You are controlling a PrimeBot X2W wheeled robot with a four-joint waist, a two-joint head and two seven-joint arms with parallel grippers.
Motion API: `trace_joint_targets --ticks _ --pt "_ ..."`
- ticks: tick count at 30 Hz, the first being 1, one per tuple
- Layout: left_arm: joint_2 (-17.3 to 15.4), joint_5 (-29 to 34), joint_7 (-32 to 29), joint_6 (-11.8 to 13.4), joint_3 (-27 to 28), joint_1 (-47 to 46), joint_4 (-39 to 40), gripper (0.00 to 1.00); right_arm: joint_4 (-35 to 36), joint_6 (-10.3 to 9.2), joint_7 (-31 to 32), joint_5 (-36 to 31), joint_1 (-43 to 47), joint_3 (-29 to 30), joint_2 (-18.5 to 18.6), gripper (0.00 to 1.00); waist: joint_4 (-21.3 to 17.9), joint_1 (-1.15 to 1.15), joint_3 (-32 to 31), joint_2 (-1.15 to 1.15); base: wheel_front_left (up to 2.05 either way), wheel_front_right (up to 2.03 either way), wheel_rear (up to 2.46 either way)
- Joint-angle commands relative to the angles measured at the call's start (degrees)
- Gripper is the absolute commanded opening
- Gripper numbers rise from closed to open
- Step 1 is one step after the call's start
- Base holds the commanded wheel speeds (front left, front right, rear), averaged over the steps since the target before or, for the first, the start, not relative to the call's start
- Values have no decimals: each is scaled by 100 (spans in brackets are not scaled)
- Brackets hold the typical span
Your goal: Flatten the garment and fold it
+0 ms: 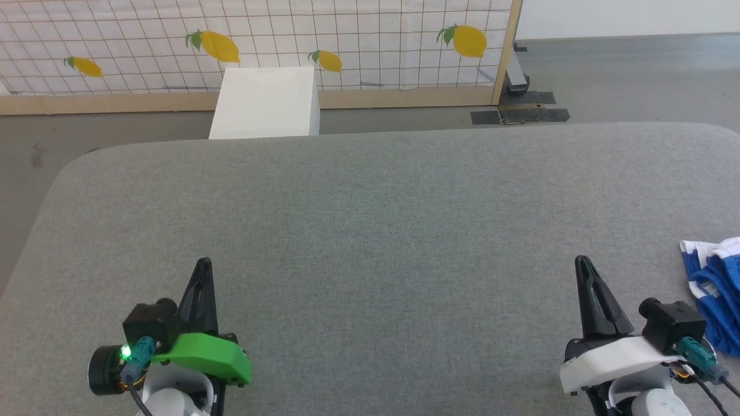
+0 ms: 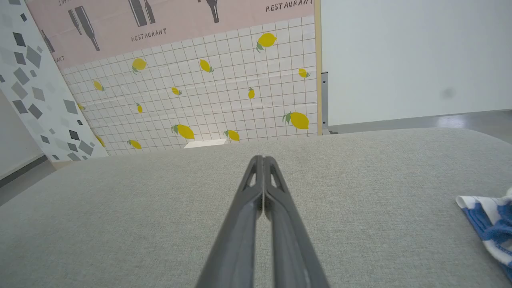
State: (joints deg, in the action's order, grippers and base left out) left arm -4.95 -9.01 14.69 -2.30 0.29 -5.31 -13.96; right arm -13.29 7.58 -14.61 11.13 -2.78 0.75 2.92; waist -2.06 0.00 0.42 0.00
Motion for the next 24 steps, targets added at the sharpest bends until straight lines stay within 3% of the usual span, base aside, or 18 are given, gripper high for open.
trace_joint_targets --ticks 1,24 --pt "5 21 -34 6 0 13 33 0 31 0 33 -26 7 -2 0 0 4 0 0 0 0 0 0" --pt "42 183 -299 47 -5 108 285 0 270 -2 296 -226 57 -15 -1 0 41 0 -8 0 0 0 0"
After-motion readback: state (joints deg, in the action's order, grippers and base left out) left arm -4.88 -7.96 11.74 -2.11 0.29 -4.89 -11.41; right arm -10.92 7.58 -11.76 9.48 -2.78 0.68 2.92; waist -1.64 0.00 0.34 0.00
